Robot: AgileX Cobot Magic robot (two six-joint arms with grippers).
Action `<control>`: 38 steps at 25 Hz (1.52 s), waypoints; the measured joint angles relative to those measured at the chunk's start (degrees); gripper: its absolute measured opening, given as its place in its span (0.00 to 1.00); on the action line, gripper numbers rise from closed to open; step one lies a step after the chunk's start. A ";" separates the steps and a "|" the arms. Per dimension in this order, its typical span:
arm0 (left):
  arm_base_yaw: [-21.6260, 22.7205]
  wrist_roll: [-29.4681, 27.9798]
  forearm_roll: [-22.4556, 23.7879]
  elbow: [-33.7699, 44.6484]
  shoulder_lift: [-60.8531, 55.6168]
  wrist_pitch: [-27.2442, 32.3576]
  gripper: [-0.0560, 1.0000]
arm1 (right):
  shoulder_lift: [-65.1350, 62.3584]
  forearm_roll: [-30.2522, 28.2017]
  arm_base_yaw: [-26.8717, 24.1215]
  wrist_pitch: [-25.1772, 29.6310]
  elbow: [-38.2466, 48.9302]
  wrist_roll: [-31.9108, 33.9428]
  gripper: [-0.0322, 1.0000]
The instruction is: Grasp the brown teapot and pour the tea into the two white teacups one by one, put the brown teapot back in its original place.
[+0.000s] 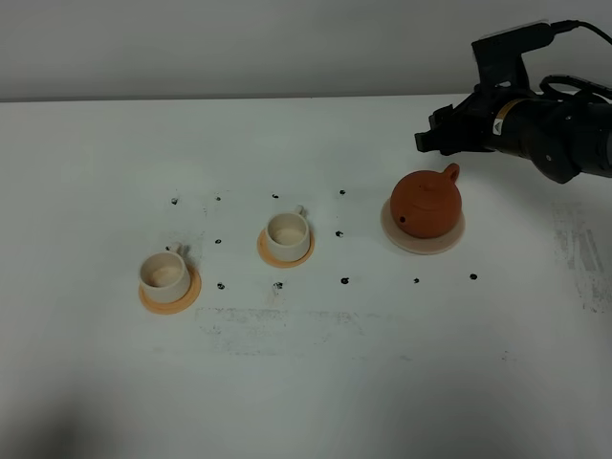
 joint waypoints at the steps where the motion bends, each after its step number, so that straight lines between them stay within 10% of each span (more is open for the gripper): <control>1: 0.00 0.00 0.00 0.00 0.00 0.00 0.34 | 0.13 0.00 0.18 0.05 0.00 0.00 0.57; 38: 0.00 0.00 0.00 0.00 0.00 0.00 0.34 | 1.67 -3.20 0.26 8.72 -0.05 -2.83 0.57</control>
